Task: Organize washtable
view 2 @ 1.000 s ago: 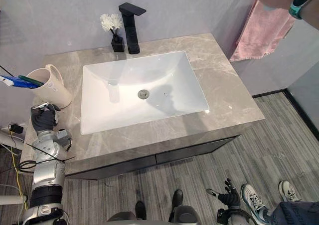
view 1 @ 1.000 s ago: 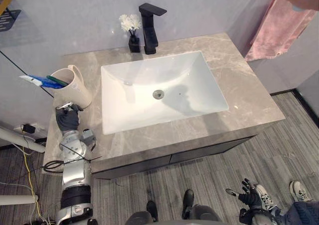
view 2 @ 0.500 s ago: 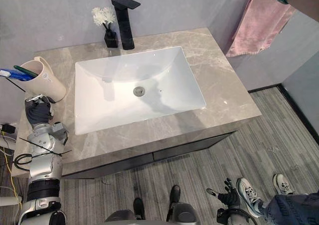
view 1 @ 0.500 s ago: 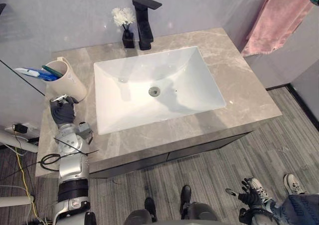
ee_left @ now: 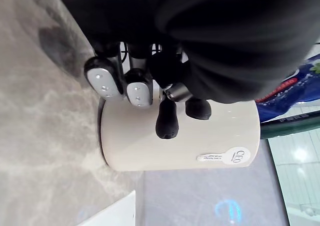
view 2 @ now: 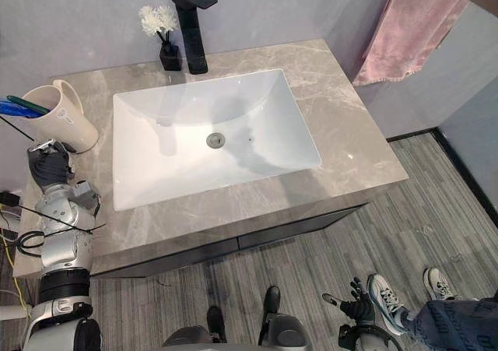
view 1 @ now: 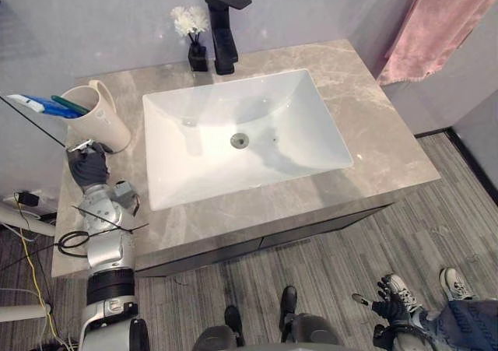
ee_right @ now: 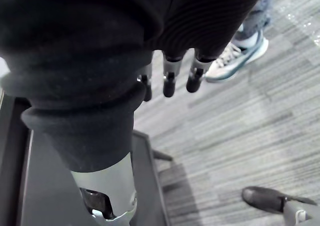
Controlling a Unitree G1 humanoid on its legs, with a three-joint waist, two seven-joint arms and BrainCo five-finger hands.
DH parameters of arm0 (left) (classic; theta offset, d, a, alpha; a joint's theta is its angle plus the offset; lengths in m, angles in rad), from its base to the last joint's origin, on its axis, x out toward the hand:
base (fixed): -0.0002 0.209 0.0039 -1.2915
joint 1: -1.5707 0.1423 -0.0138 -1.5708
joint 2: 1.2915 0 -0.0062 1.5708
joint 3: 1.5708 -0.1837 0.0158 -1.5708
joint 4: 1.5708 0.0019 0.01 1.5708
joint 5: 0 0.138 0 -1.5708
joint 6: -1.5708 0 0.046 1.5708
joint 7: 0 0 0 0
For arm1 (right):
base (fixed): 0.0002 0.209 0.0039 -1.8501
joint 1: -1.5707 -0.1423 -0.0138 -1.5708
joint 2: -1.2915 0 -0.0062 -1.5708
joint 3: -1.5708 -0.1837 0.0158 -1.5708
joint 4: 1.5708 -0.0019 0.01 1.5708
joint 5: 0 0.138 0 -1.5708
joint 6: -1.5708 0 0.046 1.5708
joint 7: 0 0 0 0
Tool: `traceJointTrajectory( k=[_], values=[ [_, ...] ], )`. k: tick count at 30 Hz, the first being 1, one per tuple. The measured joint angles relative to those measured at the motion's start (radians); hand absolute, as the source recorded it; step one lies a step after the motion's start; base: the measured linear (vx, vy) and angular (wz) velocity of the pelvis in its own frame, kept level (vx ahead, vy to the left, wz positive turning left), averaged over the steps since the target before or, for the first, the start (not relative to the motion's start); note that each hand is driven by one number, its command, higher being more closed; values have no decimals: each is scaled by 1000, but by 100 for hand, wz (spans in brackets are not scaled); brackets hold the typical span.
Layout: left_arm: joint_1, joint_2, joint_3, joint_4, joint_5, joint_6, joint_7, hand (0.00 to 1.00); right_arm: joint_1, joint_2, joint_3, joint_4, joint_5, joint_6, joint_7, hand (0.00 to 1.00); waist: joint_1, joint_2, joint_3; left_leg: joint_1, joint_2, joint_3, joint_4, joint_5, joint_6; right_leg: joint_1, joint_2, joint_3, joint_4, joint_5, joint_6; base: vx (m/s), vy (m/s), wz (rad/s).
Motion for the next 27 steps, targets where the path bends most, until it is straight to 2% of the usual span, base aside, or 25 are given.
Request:
traceJointTrajectory(
  k=[16, 20, 24, 27],
  values=[
    [-41, 19, 5, 19, -29, 0, -2, 100, -11, -2, 0, 0, 2, -1, 0, 0, -4, 6, 16, -1, 0, 4, 7, 0, 0, -9, -3, 8, 14, -4, -2, -9, -1, -2],
    [-35, 19, -31, 5, -27, 0, -6, 100, 0, -2, 0, 0, 2, -1, 1, 0, -7, 12, 19, 16, 1, -17, 9, 0, 0, 14, -8, -21, 30, -27, -6, 5, -3, 22],
    [15, 11, -66, -101, -24, -5, -17, 100, 3, -3, -1, 1, 2, -3, 2, 0, -5, 29, 20, 17, 0, -54, 9, 1, 0, 29, -16, -62, 39, -48, -4, 22, -2, 30],
    [100, -21, -86, -195, -15, -9, -34, 100, 4, -3, -2, 6, 2, -3, 3, 0, 1, 57, 13, 29, -1, -70, 9, 1, 0, 61, -18, -88, 28, -48, 4, 58, 8, 22]
  ],
)
